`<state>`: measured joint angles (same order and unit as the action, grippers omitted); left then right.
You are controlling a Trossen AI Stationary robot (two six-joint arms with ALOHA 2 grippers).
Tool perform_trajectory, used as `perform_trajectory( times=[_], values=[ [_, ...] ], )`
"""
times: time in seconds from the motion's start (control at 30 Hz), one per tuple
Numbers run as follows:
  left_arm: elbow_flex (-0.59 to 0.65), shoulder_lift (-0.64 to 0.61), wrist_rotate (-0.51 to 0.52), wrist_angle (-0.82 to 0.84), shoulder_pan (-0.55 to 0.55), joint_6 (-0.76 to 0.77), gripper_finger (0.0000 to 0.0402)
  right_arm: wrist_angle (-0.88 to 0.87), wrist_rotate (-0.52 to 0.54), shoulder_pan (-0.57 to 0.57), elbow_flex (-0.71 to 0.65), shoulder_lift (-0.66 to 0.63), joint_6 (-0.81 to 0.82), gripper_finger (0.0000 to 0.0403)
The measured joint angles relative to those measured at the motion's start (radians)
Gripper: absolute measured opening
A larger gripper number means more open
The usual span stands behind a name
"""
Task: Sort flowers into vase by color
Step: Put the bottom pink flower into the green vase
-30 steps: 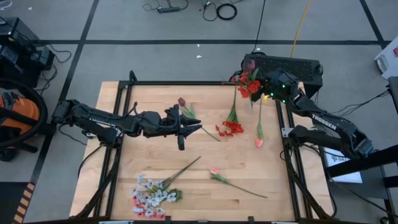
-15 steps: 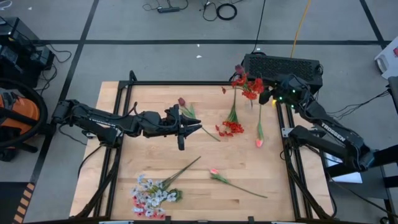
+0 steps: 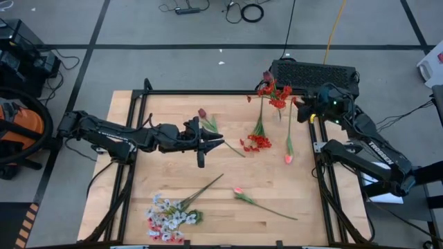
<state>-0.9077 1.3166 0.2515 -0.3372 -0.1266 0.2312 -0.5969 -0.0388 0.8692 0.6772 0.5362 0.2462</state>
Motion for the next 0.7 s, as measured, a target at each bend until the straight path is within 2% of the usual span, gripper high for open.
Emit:
perform_trajectory(
  times=[0.2,0.27,0.43,0.57,0.7],
  values=[
    [0.000,-0.080,-0.013,0.205,-0.006,0.113,0.0100,-0.143,-0.214,-0.004,0.031,0.000,0.172,0.0202],
    [0.000,-0.125,-0.013,0.285,-0.012,0.120,0.0100,-0.209,-0.247,-0.021,0.031,0.000,0.207,0.0197],
    [0.000,-0.225,0.018,0.397,-0.044,0.089,0.0100,-0.315,-0.247,-0.106,0.031,-0.010,0.297,0.0172],
    [0.024,-0.308,0.128,0.436,-0.090,0.037,0.0100,-0.312,-0.223,-0.198,0.031,-0.037,0.419,0.0148],
    [0.078,-0.387,0.150,0.463,-0.117,0.058,0.0100,-0.311,-0.169,-0.320,0.031,-0.047,0.541,0.0121]
  ],
)
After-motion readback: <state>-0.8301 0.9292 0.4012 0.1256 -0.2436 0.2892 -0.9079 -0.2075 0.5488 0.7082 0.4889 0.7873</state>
